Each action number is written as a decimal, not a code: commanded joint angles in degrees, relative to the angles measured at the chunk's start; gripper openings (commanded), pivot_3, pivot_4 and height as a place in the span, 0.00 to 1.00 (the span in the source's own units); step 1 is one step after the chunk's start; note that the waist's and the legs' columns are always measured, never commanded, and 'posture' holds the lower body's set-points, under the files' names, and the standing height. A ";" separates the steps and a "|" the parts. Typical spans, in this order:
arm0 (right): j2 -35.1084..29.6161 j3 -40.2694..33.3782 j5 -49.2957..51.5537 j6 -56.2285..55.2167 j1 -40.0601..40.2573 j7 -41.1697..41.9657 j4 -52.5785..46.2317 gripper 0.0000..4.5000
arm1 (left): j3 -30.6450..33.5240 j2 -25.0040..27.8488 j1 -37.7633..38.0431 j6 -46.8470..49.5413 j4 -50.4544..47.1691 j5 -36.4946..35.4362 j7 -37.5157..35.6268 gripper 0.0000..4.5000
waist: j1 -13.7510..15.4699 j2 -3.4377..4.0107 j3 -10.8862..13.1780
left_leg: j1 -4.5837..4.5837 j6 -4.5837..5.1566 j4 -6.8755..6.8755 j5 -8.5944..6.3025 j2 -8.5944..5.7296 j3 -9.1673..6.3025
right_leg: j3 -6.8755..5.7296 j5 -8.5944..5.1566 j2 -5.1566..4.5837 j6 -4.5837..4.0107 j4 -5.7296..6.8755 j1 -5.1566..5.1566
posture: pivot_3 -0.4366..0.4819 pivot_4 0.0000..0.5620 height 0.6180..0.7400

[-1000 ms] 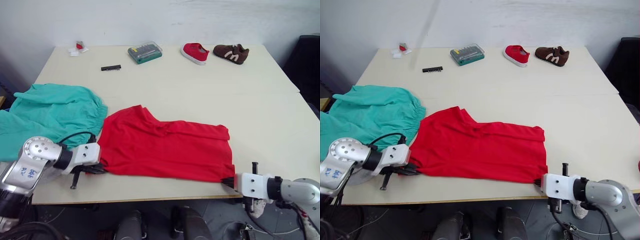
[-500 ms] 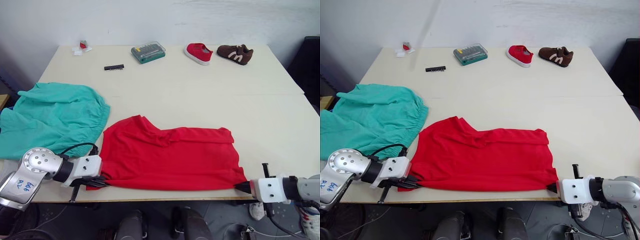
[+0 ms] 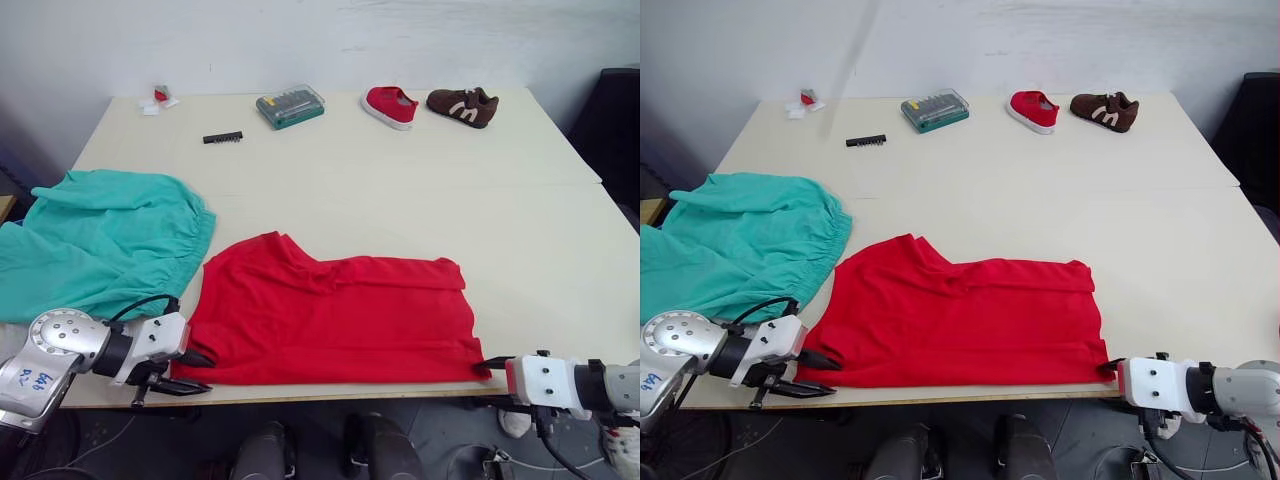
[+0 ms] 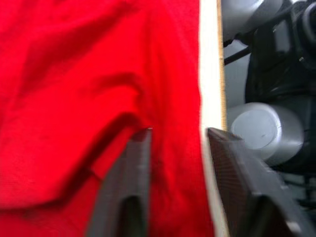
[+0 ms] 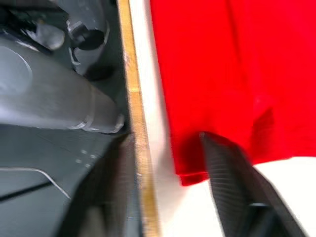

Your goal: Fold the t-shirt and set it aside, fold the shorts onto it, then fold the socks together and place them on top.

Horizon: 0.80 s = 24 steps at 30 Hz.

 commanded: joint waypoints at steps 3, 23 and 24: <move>-0.34 -6.78 15.03 17.29 -5.38 -0.09 -6.96 0.99 | 4.82 2.92 -3.92 9.98 -0.46 -7.87 -3.50 0.84 | 0.04 -0.03 0.06 | -0.02 -0.09 0.00 0.06 0.01 -0.06 | -0.01 0.01 0.00 -0.04 0.00 -0.02 | 0.48 0.27 1.00; 6.86 12.89 15.01 46.08 -41.11 -16.95 2.22 1.00 | -13.84 -28.10 -65.49 16.09 51.51 10.99 10.80 0.98 | 0.71 -0.41 0.31 | -1.13 0.12 0.45 0.66 -0.21 0.29 | -0.03 0.40 0.12 0.38 0.22 -0.98 | 0.48 0.27 1.00; 6.87 13.32 14.42 45.95 -41.37 -16.86 2.44 1.00 | -14.18 -29.08 -66.70 14.62 54.12 12.10 11.18 0.98 | 0.67 -0.43 0.31 | -1.13 0.12 0.51 0.67 -0.20 0.29 | -0.02 0.40 0.10 0.38 0.25 -0.98 | 0.48 0.27 1.00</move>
